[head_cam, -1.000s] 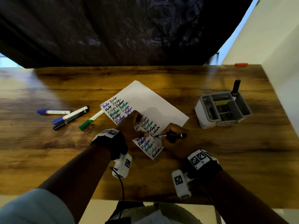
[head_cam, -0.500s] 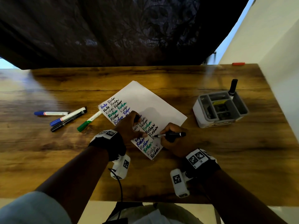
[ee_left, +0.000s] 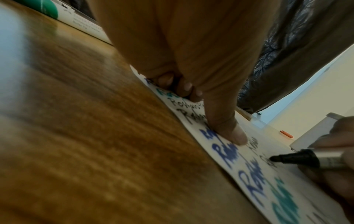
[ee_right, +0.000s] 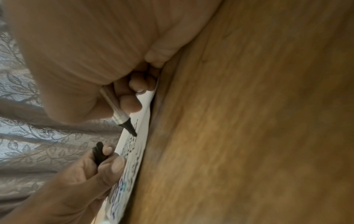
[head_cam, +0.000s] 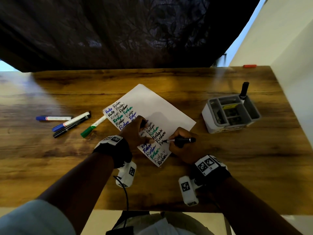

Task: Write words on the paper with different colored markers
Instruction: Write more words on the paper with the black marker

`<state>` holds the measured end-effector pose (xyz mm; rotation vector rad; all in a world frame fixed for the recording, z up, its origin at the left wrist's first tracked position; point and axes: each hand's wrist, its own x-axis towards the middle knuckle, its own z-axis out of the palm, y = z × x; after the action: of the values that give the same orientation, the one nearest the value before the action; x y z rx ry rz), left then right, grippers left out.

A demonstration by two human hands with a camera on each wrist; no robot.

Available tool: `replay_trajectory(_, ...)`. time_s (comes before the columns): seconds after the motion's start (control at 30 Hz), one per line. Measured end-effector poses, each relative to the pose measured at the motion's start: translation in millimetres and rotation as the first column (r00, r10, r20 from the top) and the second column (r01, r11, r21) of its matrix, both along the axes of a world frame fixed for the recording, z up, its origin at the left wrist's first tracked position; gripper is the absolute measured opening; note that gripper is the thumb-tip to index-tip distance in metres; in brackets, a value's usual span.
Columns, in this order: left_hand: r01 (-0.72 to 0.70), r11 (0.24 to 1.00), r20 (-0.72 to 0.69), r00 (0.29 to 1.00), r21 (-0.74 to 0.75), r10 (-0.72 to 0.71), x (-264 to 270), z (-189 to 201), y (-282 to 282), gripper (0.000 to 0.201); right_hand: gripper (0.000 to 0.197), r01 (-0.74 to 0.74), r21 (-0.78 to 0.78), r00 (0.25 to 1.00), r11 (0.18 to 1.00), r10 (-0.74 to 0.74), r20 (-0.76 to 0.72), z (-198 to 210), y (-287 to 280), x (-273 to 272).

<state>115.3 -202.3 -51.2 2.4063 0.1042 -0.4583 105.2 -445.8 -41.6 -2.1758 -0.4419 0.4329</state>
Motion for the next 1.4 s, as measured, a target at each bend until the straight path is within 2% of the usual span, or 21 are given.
replay_trajectory(0.13, 0.003, 1.0, -0.001, 1.0, 0.001, -0.003, 0, 0, -1, 0.067, 0.019, -0.008, -0.009, 1.0, 1.0, 0.008, -0.02, -1, -1, 3)
replay_trajectory(0.3, 0.011, 1.0, 0.001, 1.0, 0.003, -0.011, 0, -1, 0, 0.066, 0.025, -0.038, 0.062, 0.995, 0.997, 0.043, -0.088, -6, -1, 4)
replay_trajectory(0.4, 0.013, 1.0, 0.003, 1.0, 0.008, -0.013, 0, -1, 0, 0.066, 0.016, 0.0, 0.051, 1.0, 0.999, 0.001, -0.029, -5, -2, 2)
replay_trajectory(0.5, 0.009, 1.0, -0.003, 1.0, 0.008, -0.009, 0, 0, 0, 0.066, 0.02, -0.029, -0.011, 0.999, 1.0, 0.029, -0.019, -4, -2, 5)
replay_trajectory(0.63, -0.003, 1.0, -0.011, 1.0, -0.008, 0.003, 0, 1, -1, 0.066, 0.019, 0.032, 0.07, 1.0, 0.997, -0.031, -0.004, -12, -1, 4)
replay_trajectory(0.73, 0.001, 1.0, 0.0, 1.0, -0.015, -0.001, -1, 1, -1, 0.065, 0.02, 0.004, 0.021, 1.0, 1.0, -0.004, 0.0, -9, -4, 3)
replay_trajectory(0.87, 0.013, 1.0, 0.009, 1.0, -0.024, -0.013, -1, 1, 0, 0.065, 0.021, 0.064, 0.038, 0.997, 0.997, -0.066, 0.042, -8, -5, 3)
replay_trajectory(1.03, 0.016, 1.0, 0.014, 1.0, -0.027, -0.015, -1, 4, -2, 0.064, 0.019, 0.024, 0.018, 0.999, 1.0, -0.024, -0.032, -5, -3, 6)
replay_trajectory(1.13, 0.018, 1.0, 0.02, 1.0, -0.019, -0.018, -2, 5, -2, 0.064, 0.023, 0.001, -0.052, 1.0, 0.999, -0.002, -0.016, -4, -5, 7)
replay_trajectory(1.3, 0.005, 0.999, 0.01, 1.0, -0.032, -0.005, -2, 6, -4, 0.065, 0.021, 0.025, 0.035, 0.999, 0.999, -0.026, 0.048, -7, -5, 3)
replay_trajectory(1.4, 0.005, 1.0, 0.006, 1.0, -0.029, -0.005, -2, 6, -4, 0.065, 0.018, 0.015, 0.012, 0.999, 1.0, -0.016, 0.04, -8, -7, 5)
